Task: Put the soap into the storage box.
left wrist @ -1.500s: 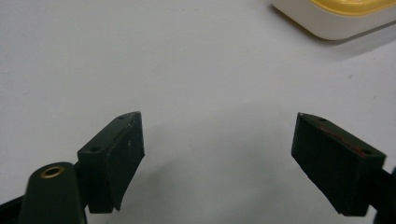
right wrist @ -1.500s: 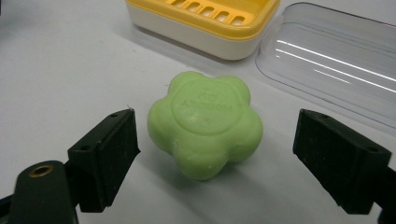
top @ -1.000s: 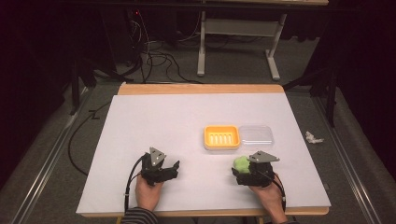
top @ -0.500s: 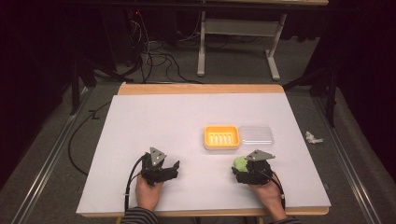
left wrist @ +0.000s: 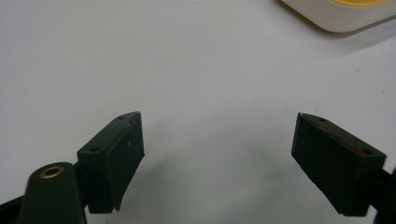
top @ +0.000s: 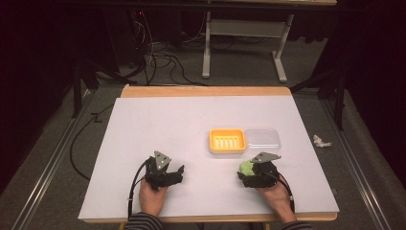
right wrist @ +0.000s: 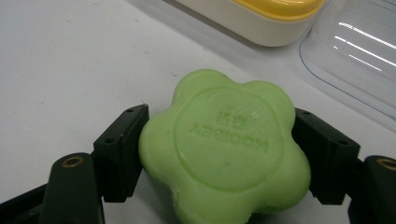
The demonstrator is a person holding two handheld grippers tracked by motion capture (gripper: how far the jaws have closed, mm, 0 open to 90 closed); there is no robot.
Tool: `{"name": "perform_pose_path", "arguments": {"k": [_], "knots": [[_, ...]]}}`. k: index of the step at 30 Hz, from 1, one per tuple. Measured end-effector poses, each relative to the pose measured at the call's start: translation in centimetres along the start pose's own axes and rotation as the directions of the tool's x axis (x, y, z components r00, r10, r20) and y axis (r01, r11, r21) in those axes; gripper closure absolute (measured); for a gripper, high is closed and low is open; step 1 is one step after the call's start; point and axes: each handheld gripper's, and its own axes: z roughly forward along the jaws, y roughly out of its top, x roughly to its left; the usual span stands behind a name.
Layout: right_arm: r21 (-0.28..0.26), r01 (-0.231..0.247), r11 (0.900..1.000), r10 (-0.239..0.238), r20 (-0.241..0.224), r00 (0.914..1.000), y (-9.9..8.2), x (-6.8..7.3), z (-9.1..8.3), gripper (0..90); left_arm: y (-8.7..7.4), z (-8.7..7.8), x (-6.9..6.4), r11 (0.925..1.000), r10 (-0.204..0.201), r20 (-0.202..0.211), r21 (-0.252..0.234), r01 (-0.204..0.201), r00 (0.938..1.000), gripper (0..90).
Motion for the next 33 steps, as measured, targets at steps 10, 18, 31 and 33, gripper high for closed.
{"name": "perform_pose_path", "arguments": {"k": [10,18,31,33], "knots": [[-0.049,-0.008,0.9988,0.008,-0.003,1.0000,-0.6,0.0,0.0,26.8,0.2,-0.3,0.2,0.9995,-0.023,0.014,-0.023,0.023,0.9996,16.8],[-0.047,0.011,0.9988,-0.011,0.002,0.9999,-0.5,0.0,0.0,27.0,0.2,-0.5,0.1,0.9993,-0.016,0.029,-0.035,0.017,0.9995,16.0],[-0.071,0.012,0.9974,-0.012,0.002,0.9999,-0.2,-0.2,-1.2,27.2,0.3,-0.5,0.2,0.9986,-0.036,0.028,-0.039,0.037,0.9990,16.0],[-0.085,0.011,0.9964,-0.011,-0.002,0.9999,-0.1,-0.2,-1.4,27.2,0.3,-0.5,0.2,0.9987,-0.032,0.030,-0.038,0.033,0.9990,16.0]]}}
